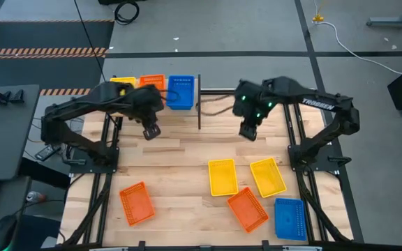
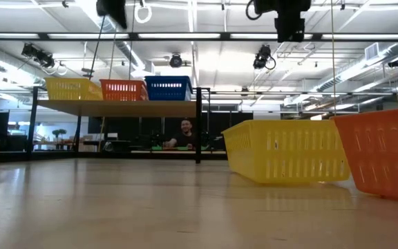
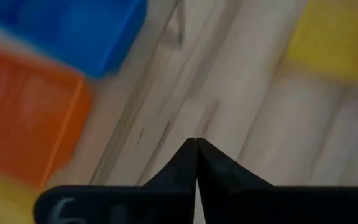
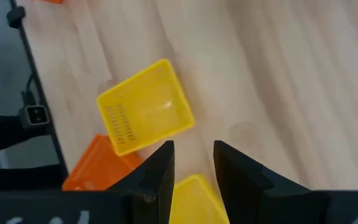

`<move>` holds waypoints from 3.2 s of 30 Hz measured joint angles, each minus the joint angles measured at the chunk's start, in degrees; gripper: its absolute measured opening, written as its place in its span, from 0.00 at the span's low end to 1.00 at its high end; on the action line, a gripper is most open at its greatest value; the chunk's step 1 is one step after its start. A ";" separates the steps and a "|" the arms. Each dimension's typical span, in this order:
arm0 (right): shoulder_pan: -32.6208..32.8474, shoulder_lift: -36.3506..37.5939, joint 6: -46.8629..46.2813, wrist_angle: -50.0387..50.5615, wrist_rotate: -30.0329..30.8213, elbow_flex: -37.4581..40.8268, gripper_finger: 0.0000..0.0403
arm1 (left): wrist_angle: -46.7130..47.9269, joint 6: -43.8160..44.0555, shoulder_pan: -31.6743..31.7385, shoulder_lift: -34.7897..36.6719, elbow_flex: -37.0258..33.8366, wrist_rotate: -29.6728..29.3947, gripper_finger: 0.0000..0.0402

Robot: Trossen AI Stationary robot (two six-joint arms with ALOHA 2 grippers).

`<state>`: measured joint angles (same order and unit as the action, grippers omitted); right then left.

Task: Stack baskets on shelf by color
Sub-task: Stack the left yellow bin on top of the yellow bin on the shelf

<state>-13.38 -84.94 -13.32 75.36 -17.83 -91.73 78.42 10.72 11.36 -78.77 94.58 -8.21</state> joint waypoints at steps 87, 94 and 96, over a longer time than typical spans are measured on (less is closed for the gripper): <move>40.75 13.87 -52.65 14.66 32.40 2.63 0.42 | -41.92 4.01 -27.47 -32.79 -4.89 1.57 0.02; 40.75 13.87 -52.46 14.65 37.92 2.63 0.42 | -31.50 -0.88 -26.93 -22.48 -4.86 -5.45 0.02; 40.72 13.87 -52.36 14.65 39.71 2.63 0.42 | -28.29 -2.21 -26.52 -19.34 -4.86 -6.42 0.02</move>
<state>27.35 -71.07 -65.68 90.01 21.88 -89.10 50.13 8.51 -15.16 -98.11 89.71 -14.62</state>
